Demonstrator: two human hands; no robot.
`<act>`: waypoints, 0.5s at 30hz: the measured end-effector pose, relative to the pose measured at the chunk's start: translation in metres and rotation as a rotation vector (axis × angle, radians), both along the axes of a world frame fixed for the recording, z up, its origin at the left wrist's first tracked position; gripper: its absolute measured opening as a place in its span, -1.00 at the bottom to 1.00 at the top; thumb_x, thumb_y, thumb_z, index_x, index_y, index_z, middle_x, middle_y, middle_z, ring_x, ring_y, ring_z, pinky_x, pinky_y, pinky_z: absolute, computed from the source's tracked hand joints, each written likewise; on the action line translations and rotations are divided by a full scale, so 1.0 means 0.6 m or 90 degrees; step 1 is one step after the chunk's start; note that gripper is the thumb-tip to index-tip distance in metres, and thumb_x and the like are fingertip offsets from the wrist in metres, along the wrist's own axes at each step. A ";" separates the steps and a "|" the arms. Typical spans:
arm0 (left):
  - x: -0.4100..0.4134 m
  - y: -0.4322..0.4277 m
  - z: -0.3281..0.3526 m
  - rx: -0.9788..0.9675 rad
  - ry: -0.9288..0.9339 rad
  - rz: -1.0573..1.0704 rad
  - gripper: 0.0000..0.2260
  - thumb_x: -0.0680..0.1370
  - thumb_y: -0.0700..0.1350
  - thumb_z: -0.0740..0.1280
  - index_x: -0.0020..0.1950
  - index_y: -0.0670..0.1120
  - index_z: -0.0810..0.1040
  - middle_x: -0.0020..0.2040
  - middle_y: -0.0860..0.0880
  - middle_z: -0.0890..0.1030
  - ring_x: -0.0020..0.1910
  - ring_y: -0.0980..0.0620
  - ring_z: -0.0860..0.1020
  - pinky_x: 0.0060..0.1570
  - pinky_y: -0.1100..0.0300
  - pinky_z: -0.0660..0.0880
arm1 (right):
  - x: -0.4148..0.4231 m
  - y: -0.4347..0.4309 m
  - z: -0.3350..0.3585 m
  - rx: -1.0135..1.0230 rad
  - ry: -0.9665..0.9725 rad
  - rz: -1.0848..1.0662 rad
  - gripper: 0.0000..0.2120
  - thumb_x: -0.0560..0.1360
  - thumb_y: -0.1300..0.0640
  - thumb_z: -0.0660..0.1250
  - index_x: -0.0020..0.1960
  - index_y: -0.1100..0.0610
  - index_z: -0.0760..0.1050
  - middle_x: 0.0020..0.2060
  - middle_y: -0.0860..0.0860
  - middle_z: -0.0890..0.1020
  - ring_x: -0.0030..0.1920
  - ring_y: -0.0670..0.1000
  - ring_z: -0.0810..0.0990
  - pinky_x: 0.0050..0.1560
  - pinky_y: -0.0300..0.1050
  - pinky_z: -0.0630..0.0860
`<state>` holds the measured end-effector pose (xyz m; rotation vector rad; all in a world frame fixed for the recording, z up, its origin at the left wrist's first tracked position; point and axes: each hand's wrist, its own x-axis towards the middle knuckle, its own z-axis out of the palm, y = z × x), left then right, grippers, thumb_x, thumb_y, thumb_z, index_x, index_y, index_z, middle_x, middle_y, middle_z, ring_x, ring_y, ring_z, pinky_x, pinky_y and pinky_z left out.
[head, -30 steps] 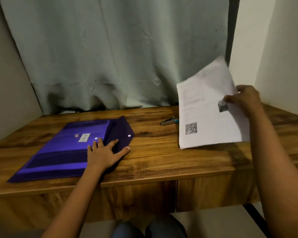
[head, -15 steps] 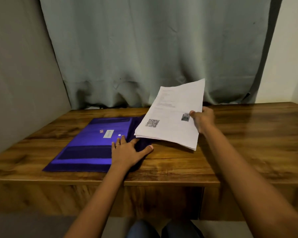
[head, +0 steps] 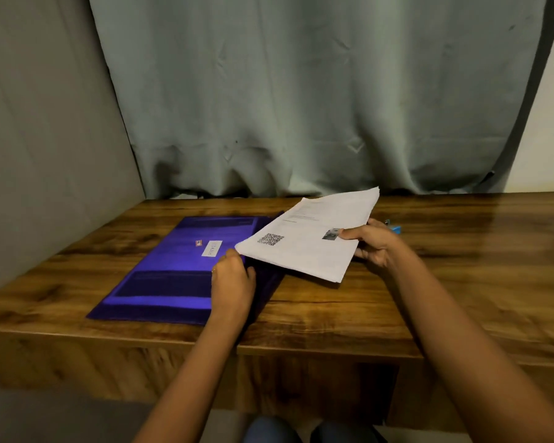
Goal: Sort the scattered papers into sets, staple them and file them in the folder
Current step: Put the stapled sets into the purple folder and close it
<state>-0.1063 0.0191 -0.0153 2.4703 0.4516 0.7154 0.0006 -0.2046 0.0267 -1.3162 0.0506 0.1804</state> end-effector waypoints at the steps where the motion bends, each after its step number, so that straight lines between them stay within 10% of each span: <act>1: 0.002 0.002 0.000 -0.001 0.007 0.004 -0.80 0.55 -0.21 0.32 0.12 -0.28 0.45 0.04 -0.23 0.56 0.02 -0.18 0.54 -0.15 0.12 0.41 | 0.001 0.001 -0.001 0.003 0.001 0.013 -0.49 0.44 0.54 0.27 0.34 0.24 0.36 0.20 0.18 0.57 -0.07 0.11 0.62 -0.36 -0.06 0.64; 5: 0.007 0.012 0.008 0.031 0.040 0.028 -0.92 0.54 -0.26 0.28 -0.03 -0.28 0.47 -0.04 -0.21 0.54 -0.15 -0.14 0.49 -0.23 0.15 0.31 | -0.002 0.002 -0.003 -0.075 -0.009 0.009 -0.46 0.45 0.58 0.19 0.35 0.20 0.31 0.25 0.19 0.54 0.08 0.18 0.56 -0.05 0.08 0.58; 15: 0.017 0.033 0.017 0.009 0.007 0.027 -0.78 0.53 -0.20 0.28 -0.27 -0.28 0.44 -0.23 -0.27 0.51 -0.24 -0.23 0.53 -0.33 0.05 0.38 | -0.006 -0.014 -0.003 -0.232 -0.027 -0.051 -0.44 0.43 0.56 0.27 0.37 0.25 0.34 0.28 0.18 0.51 0.21 0.23 0.52 -0.10 -0.01 0.52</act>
